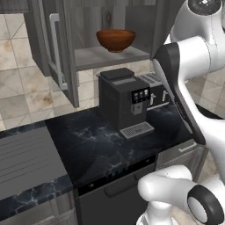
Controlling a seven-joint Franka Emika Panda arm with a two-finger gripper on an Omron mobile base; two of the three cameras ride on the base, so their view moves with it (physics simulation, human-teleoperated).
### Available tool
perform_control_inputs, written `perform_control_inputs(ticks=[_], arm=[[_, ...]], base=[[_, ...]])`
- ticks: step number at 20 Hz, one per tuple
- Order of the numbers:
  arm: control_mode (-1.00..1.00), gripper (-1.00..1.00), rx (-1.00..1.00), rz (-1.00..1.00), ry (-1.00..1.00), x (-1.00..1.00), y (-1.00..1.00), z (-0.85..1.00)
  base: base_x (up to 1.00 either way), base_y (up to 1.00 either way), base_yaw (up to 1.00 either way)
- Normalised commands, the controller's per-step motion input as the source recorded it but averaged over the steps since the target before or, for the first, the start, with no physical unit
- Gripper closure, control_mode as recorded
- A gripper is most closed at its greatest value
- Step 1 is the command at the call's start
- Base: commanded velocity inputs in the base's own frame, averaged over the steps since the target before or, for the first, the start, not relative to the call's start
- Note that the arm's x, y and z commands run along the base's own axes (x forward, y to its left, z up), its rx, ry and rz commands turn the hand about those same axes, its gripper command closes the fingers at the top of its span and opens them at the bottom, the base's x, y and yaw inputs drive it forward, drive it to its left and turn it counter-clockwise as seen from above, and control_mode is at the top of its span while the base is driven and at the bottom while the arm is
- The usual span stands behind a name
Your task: Move the bowls from the cabinet to the plates on the dining table.
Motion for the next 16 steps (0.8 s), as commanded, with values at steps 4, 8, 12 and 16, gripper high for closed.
perform_control_inputs(ticks=[4,8,12,16], arm=[[-1.00,-1.00,0.00,0.00,0.00,0.19,0.01,0.08],[-1.00,-1.00,-0.01,0.01,0.00,0.21,0.08,0.00],[-1.00,-1.00,-0.03,0.03,0.00,0.14,0.13,0.00],[-1.00,-1.00,-0.04,0.03,0.00,0.11,0.09,0.00]], base=[[0.00,0.00,0.00],[0.00,0.00,0.00],[0.00,0.00,0.00],[0.00,0.00,0.00]])
